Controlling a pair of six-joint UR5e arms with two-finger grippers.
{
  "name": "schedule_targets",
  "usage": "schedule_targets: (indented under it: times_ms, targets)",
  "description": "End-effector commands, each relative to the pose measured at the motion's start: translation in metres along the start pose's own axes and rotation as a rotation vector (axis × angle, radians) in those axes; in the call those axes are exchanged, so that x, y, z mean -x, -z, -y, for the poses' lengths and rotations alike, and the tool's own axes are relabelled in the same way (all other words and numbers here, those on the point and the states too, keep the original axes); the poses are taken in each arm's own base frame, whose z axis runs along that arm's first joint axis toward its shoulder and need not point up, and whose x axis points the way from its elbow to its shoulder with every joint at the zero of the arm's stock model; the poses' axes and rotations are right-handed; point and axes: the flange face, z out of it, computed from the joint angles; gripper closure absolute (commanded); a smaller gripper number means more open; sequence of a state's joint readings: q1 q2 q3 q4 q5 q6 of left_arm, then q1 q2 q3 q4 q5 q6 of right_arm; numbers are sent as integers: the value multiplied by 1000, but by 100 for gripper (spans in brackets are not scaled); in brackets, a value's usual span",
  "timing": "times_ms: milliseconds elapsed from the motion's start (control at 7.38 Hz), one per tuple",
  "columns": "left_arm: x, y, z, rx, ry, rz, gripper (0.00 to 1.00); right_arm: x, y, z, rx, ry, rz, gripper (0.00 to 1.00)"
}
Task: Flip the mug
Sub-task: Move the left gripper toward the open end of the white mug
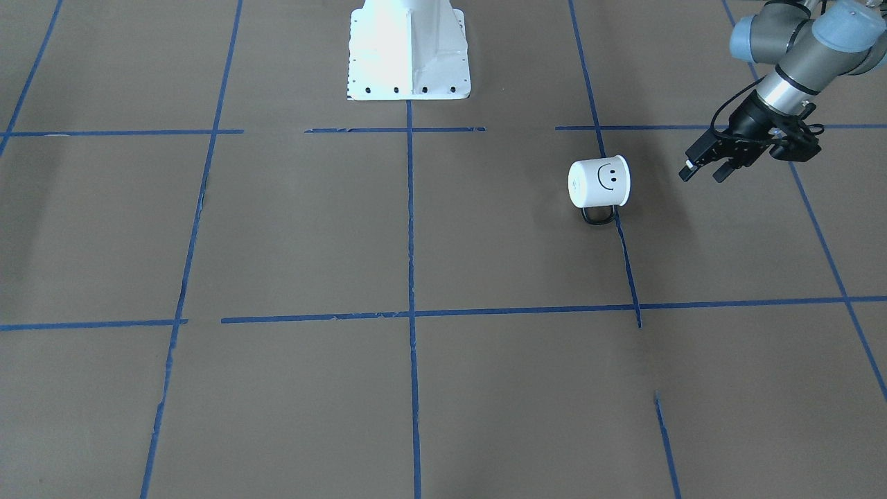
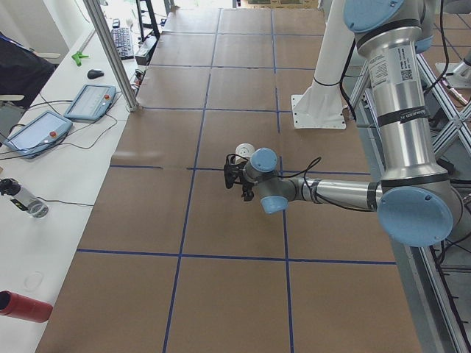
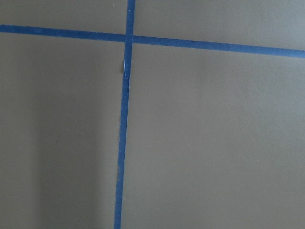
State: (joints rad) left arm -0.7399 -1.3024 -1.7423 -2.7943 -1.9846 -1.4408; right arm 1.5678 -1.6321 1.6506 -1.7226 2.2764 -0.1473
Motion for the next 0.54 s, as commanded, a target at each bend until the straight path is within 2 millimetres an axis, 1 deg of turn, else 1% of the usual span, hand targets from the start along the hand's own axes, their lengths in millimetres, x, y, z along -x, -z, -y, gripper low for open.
schedule_targets:
  times_ms: [0,271,406]
  targets:
    - [-17,14,-25,-2,91,-230,0,0,0,0,0,0,0,0]
    - [-25,5,-22,-59,150,-276,0,-1,0,0,-1,-1,0,0]
    - [-28,-5,-21,-85,166,-289,0,0,0,0,0,0,0,0]
